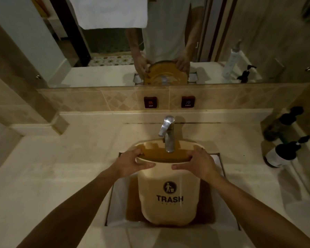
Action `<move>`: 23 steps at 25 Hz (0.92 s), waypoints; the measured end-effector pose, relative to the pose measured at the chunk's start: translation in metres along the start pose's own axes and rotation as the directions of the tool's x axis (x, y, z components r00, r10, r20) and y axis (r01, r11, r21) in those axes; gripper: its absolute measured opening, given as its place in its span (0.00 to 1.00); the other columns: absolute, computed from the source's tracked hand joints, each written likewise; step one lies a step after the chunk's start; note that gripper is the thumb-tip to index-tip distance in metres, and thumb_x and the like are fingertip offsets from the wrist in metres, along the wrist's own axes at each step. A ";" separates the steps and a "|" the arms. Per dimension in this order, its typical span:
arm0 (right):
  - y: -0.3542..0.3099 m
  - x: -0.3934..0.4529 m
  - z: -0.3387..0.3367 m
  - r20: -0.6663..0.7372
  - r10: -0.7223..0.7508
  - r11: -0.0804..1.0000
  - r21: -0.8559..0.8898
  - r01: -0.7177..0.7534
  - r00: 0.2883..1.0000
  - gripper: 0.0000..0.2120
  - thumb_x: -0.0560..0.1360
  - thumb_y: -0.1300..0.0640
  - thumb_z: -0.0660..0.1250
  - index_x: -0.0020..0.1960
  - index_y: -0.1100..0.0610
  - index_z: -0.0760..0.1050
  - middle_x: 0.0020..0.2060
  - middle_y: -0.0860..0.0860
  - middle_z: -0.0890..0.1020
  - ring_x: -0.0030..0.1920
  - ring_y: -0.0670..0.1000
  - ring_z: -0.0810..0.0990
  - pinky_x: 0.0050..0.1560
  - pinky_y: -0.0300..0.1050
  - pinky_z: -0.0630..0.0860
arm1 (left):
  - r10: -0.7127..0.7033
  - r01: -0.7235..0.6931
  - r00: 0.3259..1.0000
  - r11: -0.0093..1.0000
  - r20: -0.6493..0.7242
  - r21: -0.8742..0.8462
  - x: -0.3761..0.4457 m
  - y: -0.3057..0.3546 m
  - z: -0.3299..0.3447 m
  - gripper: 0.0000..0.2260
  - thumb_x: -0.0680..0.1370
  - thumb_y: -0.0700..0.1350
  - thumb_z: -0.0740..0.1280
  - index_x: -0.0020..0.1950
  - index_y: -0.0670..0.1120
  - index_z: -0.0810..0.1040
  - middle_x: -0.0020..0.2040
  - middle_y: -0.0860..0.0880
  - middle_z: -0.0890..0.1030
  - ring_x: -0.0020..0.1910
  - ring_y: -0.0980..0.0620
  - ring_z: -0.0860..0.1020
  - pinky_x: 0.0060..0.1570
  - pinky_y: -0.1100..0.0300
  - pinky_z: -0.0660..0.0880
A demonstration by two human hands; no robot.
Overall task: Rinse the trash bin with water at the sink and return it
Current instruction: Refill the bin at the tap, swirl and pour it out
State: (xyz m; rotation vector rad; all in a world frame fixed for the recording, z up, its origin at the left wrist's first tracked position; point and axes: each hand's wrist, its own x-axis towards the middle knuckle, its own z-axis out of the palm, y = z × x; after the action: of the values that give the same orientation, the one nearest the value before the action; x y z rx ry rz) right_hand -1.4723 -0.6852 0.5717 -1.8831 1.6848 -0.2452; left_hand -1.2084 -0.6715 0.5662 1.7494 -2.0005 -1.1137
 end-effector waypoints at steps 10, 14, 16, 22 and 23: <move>0.002 0.004 -0.005 0.069 0.119 0.993 -0.002 -0.119 0.991 0.25 0.57 0.32 0.76 0.31 0.50 0.68 0.30 0.44 0.72 0.30 0.44 0.69 0.30 0.38 0.63 | -0.324 0.283 0.936 0.924 -0.134 -0.257 0.090 0.036 -0.010 0.21 0.82 0.59 0.56 0.55 0.43 0.78 0.50 0.44 0.81 0.47 0.44 0.79 0.46 0.54 0.74; 0.007 0.013 -0.006 0.093 0.112 0.993 -0.058 -0.107 0.989 0.27 0.56 0.28 0.73 0.38 0.51 0.77 0.37 0.47 0.81 0.38 0.47 0.78 0.35 0.40 0.70 | -0.416 0.425 0.894 0.662 0.169 -0.617 0.105 0.053 0.009 0.23 0.83 0.58 0.54 0.48 0.42 0.80 0.39 0.46 0.80 0.31 0.51 0.71 0.30 0.61 0.67; 0.006 0.017 -0.010 0.101 0.096 0.992 -0.095 -0.087 0.990 0.26 0.56 0.28 0.73 0.35 0.49 0.73 0.34 0.45 0.77 0.35 0.45 0.75 0.32 0.39 0.66 | -0.383 0.417 0.901 0.629 0.205 -0.656 0.106 0.056 0.011 0.24 0.81 0.61 0.57 0.40 0.45 0.80 0.31 0.50 0.75 0.27 0.53 0.68 0.26 0.63 0.63; 0.004 0.020 -0.015 0.120 0.065 0.989 -0.140 -0.048 0.991 0.26 0.57 0.28 0.73 0.31 0.48 0.68 0.31 0.43 0.73 0.34 0.42 0.73 0.30 0.39 0.63 | -0.434 0.420 0.892 0.693 0.127 -0.585 0.121 0.085 -0.006 0.20 0.82 0.51 0.60 0.33 0.44 0.73 0.26 0.49 0.67 0.22 0.54 0.61 0.22 0.64 0.57; 0.004 0.019 -0.015 0.124 0.056 0.990 -0.134 -0.039 0.991 0.25 0.58 0.29 0.73 0.31 0.47 0.68 0.31 0.43 0.72 0.33 0.41 0.72 0.30 0.38 0.62 | -0.431 0.425 0.893 0.705 0.132 -0.568 0.121 0.088 -0.008 0.19 0.82 0.50 0.60 0.33 0.44 0.73 0.26 0.49 0.67 0.22 0.54 0.61 0.21 0.65 0.57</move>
State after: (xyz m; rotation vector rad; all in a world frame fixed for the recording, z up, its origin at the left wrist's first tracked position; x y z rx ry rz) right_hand -1.4800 -0.7079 0.5769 -1.9070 1.6919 0.0054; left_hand -1.2965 -0.7885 0.5976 1.8757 -1.0466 -1.6363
